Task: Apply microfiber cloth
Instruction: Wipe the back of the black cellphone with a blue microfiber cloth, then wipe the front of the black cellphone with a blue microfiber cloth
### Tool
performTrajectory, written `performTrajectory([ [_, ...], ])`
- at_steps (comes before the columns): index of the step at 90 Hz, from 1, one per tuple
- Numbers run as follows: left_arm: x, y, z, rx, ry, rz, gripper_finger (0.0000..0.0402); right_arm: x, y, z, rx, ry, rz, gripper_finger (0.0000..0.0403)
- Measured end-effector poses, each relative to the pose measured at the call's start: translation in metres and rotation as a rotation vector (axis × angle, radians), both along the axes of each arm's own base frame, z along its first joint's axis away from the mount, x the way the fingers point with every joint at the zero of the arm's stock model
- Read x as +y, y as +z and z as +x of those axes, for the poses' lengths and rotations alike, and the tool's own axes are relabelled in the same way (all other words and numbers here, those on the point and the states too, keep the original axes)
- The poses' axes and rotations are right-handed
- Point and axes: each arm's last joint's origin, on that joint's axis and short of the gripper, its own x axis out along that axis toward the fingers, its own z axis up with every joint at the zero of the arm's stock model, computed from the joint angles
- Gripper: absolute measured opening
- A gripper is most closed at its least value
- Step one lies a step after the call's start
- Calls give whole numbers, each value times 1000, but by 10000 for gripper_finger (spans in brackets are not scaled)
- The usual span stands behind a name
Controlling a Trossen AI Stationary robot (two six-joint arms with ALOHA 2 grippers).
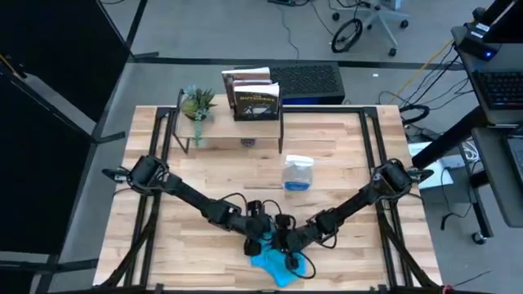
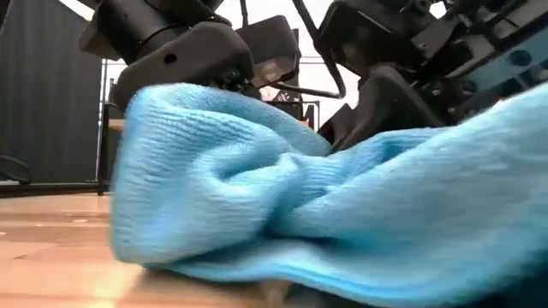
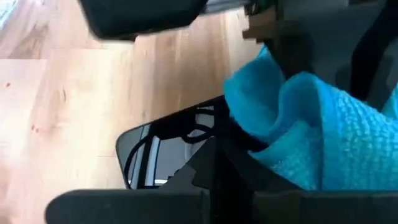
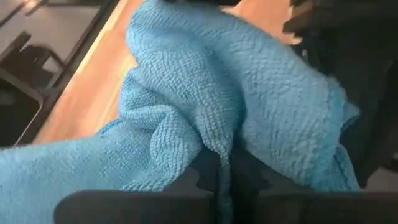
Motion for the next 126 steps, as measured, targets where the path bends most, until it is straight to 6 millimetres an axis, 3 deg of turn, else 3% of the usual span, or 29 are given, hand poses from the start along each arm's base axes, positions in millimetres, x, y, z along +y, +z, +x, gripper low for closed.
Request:
performTrajectory([
  [21,1,0,0,-1,7,7,6,-11,27,-25,179,29,-118,0],
  [41,2,-1,0,0,11,16,6,-27,61,-68,387,-37,-231,0],
  [51,1,-1,0,1,9,17,6,-35,87,-85,430,-111,-226,0],
  [74,1,0,0,0,7,18,6,-52,102,-123,648,-369,-278,9],
  [95,2,24,-5,-14,-6,98,6,-65,114,-140,720,-584,-285,96],
  [113,-3,78,-22,-116,46,145,6,-74,137,-153,752,-621,-116,191],
  [126,-15,99,-35,-163,11,123,6,-72,154,-148,551,-651,60,238],
])
